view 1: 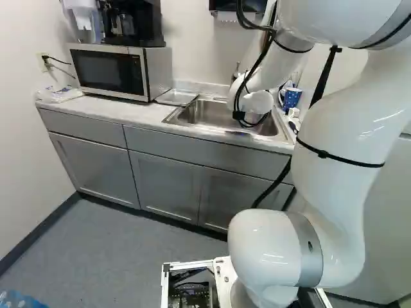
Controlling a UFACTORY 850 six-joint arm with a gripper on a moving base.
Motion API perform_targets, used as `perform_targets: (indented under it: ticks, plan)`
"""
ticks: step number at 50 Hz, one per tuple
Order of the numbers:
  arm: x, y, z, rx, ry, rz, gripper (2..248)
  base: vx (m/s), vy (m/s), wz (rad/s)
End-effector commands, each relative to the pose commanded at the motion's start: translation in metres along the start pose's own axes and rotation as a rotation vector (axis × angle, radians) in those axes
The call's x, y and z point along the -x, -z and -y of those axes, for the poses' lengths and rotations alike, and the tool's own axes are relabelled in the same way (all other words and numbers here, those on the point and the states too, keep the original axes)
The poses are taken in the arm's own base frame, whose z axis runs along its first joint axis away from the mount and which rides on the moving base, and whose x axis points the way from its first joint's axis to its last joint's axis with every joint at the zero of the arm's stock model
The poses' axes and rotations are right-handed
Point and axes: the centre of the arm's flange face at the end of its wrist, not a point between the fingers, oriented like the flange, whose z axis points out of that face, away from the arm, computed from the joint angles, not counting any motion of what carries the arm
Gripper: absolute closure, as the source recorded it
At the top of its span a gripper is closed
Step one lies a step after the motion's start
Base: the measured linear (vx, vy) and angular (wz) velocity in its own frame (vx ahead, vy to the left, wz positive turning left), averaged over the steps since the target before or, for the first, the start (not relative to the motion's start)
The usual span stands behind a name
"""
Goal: Rinse the cup and place it in the tray
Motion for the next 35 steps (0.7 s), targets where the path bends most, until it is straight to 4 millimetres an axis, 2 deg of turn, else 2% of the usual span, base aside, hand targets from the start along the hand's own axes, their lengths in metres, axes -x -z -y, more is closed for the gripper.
perform_targets:
  ticks: [35]
  plan:
    - [0.0,0.0,0.0,0.0,0.0,0.0,124,0.0,0.0,0.0]
